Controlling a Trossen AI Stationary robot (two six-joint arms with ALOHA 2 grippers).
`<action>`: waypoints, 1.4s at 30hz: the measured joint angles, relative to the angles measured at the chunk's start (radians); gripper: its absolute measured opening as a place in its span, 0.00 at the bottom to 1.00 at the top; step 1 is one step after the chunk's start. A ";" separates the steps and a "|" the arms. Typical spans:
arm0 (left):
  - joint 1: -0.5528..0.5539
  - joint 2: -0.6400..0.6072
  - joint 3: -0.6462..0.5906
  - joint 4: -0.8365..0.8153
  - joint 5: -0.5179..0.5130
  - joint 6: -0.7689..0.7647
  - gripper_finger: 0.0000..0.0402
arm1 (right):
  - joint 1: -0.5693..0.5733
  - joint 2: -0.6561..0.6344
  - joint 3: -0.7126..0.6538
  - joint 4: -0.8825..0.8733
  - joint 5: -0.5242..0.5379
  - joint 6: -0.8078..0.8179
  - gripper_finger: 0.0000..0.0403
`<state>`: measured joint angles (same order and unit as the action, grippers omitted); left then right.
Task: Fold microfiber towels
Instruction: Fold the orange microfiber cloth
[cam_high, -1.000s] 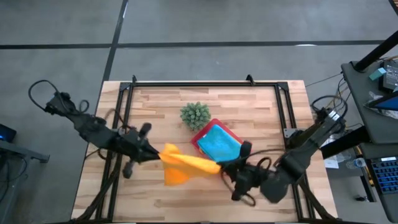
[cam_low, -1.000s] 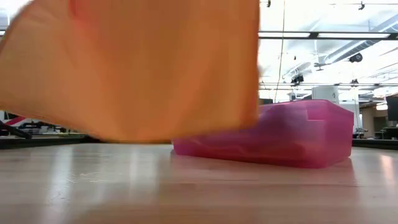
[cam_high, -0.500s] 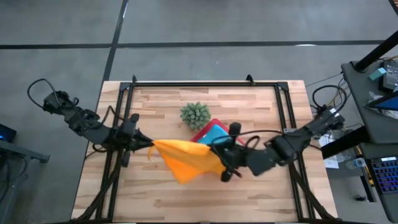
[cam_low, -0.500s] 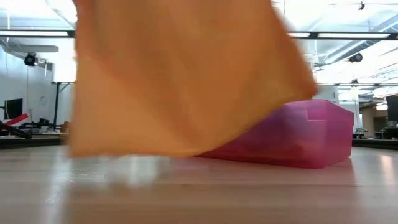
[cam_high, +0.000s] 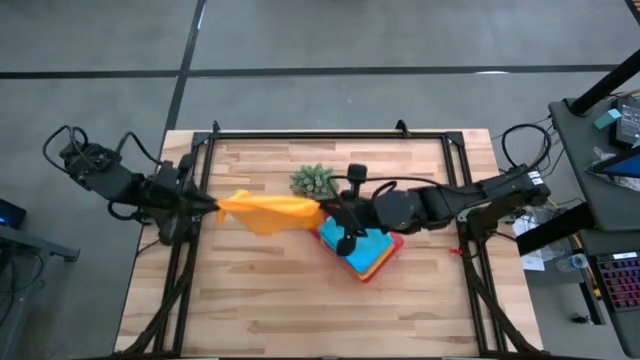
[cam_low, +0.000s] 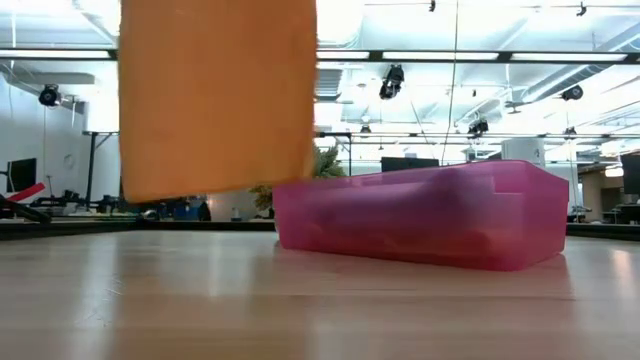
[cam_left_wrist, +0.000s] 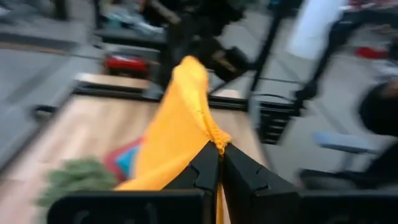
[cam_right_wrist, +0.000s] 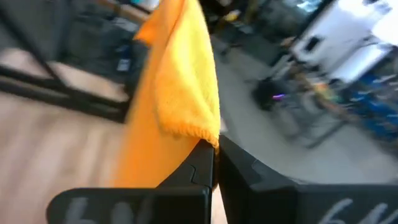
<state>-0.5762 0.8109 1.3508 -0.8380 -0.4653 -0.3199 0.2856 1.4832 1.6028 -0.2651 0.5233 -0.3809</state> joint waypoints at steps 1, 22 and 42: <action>0.000 0.008 -0.004 0.000 0.041 -0.018 0.00 | 0.001 0.003 0.000 -0.020 -0.034 0.030 0.02; -0.121 0.531 -0.270 0.320 0.659 -0.457 0.00 | 0.242 0.126 -0.285 -0.053 -0.371 0.497 0.02; -0.046 0.737 -0.271 0.467 0.765 -0.312 0.33 | 0.294 0.189 -0.297 -0.052 -0.411 0.632 0.04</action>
<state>-0.6223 1.5483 1.0801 -0.3715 0.3001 -0.6322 0.5794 1.6726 1.3060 -0.3167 0.1125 0.2511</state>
